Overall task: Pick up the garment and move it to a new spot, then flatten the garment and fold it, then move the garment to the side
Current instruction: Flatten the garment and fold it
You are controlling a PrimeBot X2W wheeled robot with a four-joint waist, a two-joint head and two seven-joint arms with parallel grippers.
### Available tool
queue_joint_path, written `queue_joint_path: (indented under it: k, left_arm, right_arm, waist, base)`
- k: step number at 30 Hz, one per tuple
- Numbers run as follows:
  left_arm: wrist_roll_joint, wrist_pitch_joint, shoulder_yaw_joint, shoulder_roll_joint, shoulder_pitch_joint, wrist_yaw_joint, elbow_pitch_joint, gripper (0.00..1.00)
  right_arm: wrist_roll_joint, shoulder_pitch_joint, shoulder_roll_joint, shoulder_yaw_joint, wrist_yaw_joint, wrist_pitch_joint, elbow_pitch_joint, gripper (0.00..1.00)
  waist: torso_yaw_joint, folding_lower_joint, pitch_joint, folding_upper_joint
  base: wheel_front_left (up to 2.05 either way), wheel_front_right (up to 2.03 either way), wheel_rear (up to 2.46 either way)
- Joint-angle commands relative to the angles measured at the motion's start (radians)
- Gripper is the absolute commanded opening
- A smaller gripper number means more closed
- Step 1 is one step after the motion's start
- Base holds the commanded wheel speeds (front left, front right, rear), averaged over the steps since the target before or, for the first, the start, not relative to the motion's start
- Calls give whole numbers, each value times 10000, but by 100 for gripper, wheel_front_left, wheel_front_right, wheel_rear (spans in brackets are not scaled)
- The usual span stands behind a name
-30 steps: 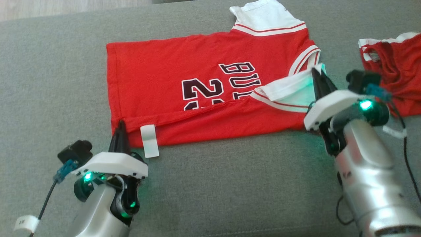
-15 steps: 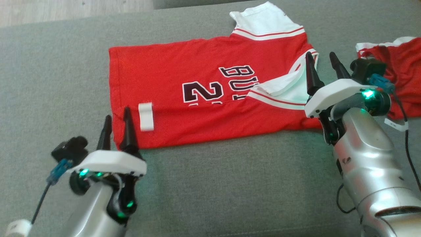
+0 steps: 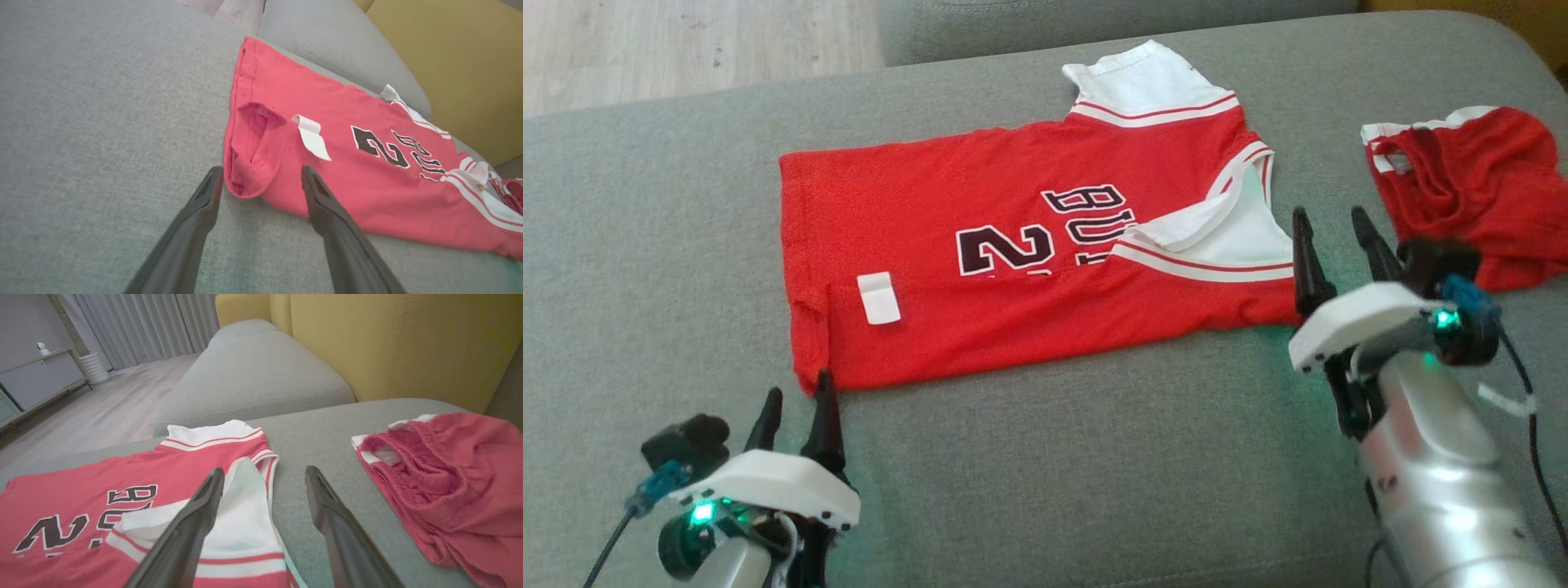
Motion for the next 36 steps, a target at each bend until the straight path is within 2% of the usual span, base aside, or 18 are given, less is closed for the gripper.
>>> queue_joint_path:
  k: [1, 8, 18, 19, 20, 23, 32, 35, 36]
  left_arm:
    - [0, 86, 276, 225, -315, 100, -288, 100]
    - [-6, 401, 262, 149, -546, 534, 278, 100]
    - [-366, 207, 517, -120, -1140, 216, 1028, 100]
    - [-396, 223, 514, -140, -1190, 176, 1103, 91]
    - [-413, 229, 505, -156, -1231, 137, 1177, 54]
    - [-541, 181, 552, -244, -1312, -2, 1322, 0]
    - [-732, -46, 724, -296, -1270, -161, 1255, 0]
    - [-822, -54, 743, -335, -1231, -229, 1181, 0]
    - [-856, -58, 753, -345, -1222, -264, 1161, 0]
  right_arm:
    - [-27, -52, 62, 190, 37, -75, -506, 100]
    - [248, 1024, 63, 269, 37, 425, -1956, 100]
    - [233, 2059, 63, 2, 37, 1375, -3228, 100]
    - [220, 2142, 63, -24, 37, 1467, -3275, 100]
    - [217, 2211, 63, -52, 37, 1550, -3313, 100]
    - [299, 2359, 63, -112, 37, 1790, -3362, 100]
    - [523, 2328, 63, -214, 37, 2212, -2987, 100]
    - [1068, 2190, 63, -79, 37, 2313, -2674, 99]
    - [1182, 2120, 63, -50, 37, 2299, -2558, 73]
  waist:
    - [-37, 2, 13, 0]
    - [-277, 2, 318, 0]
    - [-286, 2, 684, 0]
    - [-275, 2, 705, 0]
    - [-263, 2, 725, 0]
    - [-230, 2, 767, 0]
    - [-70, 2, 812, 0]
    - [-6, 2, 810, 0]
    - [12, 2, 807, 0]
  base:
    - [0, 0, 0]
    - [0, 0, 0]
    - [0, 0, 0]
    - [0, 0, 0]
    - [0, 0, 0]
    - [0, 0, 0]
    - [0, 0, 0]
    - [0, 0, 0]
    - [0, 0, 0]
